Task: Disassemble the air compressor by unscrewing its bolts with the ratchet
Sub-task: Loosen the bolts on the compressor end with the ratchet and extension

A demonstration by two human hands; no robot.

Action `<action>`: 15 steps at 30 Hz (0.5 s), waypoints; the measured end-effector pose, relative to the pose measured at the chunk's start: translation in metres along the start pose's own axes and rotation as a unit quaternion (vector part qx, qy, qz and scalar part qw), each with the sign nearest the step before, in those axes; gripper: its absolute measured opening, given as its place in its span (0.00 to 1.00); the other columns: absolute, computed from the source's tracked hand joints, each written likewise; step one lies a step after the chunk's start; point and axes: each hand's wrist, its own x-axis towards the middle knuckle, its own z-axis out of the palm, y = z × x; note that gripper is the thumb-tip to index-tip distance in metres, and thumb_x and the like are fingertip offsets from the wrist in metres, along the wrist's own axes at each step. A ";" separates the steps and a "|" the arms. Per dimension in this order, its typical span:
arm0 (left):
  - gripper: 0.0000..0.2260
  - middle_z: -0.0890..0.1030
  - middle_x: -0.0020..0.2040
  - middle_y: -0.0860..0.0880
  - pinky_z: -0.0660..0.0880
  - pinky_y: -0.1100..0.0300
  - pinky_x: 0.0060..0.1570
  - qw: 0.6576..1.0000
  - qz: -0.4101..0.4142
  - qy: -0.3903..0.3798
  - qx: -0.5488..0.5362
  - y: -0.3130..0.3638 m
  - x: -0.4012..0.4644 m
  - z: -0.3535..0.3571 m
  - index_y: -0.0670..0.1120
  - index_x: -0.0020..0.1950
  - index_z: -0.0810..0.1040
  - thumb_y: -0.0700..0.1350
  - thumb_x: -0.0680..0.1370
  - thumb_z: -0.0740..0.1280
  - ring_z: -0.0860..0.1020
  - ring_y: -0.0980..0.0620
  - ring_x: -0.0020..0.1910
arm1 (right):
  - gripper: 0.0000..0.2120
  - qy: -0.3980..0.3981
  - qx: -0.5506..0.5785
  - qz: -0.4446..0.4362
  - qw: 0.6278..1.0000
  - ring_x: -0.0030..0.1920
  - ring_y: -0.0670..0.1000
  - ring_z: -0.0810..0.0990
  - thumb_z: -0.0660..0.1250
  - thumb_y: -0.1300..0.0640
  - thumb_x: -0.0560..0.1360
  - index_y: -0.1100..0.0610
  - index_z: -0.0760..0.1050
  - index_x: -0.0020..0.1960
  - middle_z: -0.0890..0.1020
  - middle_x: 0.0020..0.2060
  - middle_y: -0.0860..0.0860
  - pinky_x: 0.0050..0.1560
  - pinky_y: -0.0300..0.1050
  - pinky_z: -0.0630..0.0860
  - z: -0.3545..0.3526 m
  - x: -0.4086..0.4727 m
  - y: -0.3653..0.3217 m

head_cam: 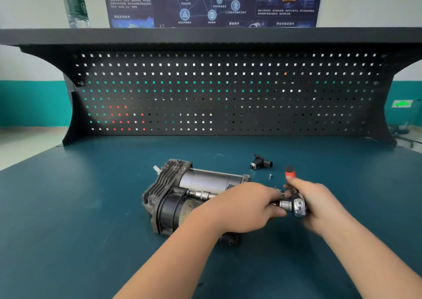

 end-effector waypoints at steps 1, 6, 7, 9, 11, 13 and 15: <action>0.09 0.79 0.42 0.49 0.70 0.54 0.42 1.000 -0.003 -0.010 -0.002 0.000 0.000 0.000 0.48 0.44 0.70 0.50 0.80 0.59 0.74 0.49 0.43 | 0.11 -0.001 -0.016 -0.009 1.000 0.27 0.50 0.73 0.65 0.56 0.78 0.63 0.75 0.41 0.75 0.21 0.51 0.29 0.43 0.69 -0.001 0.001 0.002; 0.10 0.82 0.48 0.49 0.73 0.51 0.53 0.999 -0.016 -0.038 -0.034 0.000 0.001 -0.001 0.45 0.52 0.79 0.48 0.80 0.60 0.77 0.50 0.49 | 0.11 -0.013 -0.142 -0.366 0.920 0.25 0.45 0.72 0.62 0.52 0.79 0.57 0.75 0.42 0.75 0.22 0.50 0.30 0.36 0.70 0.004 -0.016 -0.006; 0.09 0.82 0.48 0.49 0.73 0.51 0.53 0.999 -0.016 -0.037 -0.035 0.000 0.002 0.000 0.45 0.53 0.79 0.47 0.79 0.61 0.77 0.50 0.50 | 0.10 -0.039 -0.149 -0.447 0.881 0.25 0.45 0.73 0.62 0.52 0.79 0.55 0.73 0.41 0.76 0.24 0.50 0.30 0.35 0.70 0.003 -0.023 -0.006; 0.09 0.82 0.51 0.47 0.73 0.51 0.53 0.999 -0.010 -0.022 -0.038 -0.001 0.002 0.001 0.44 0.55 0.77 0.45 0.78 0.63 0.77 0.48 0.52 | 0.07 -0.089 -0.194 -0.574 0.791 0.26 0.47 0.73 0.61 0.49 0.78 0.49 0.70 0.42 0.76 0.28 0.48 0.29 0.38 0.70 -0.002 -0.033 -0.006; 0.11 0.81 0.55 0.46 0.73 0.51 0.55 0.999 -0.001 -0.006 -0.044 -0.001 0.002 0.002 0.43 0.59 0.75 0.45 0.78 0.64 0.76 0.47 0.55 | 0.05 -0.118 -0.238 -0.634 0.726 0.26 0.49 0.73 0.59 0.46 0.79 0.44 0.70 0.47 0.74 0.30 0.47 0.28 0.41 0.70 -0.006 -0.038 -0.005; 0.11 0.80 0.56 0.46 0.72 0.50 0.55 0.999 0.002 -0.005 -0.036 -0.001 0.002 0.002 0.43 0.59 0.74 0.45 0.78 0.64 0.76 0.46 0.56 | 0.05 -0.112 -0.238 -0.617 0.742 0.25 0.47 0.72 0.60 0.46 0.79 0.44 0.69 0.44 0.75 0.29 0.47 0.27 0.38 0.69 -0.005 -0.037 -0.007; 0.10 0.80 0.54 0.46 0.72 0.51 0.54 1.000 -0.001 -0.001 -0.027 -0.001 0.001 0.003 0.43 0.56 0.74 0.46 0.78 0.65 0.76 0.47 0.54 | 0.09 -0.064 -0.202 -0.522 0.826 0.24 0.45 0.72 0.61 0.48 0.78 0.50 0.69 0.40 0.76 0.25 0.49 0.29 0.34 0.69 -0.001 -0.032 -0.011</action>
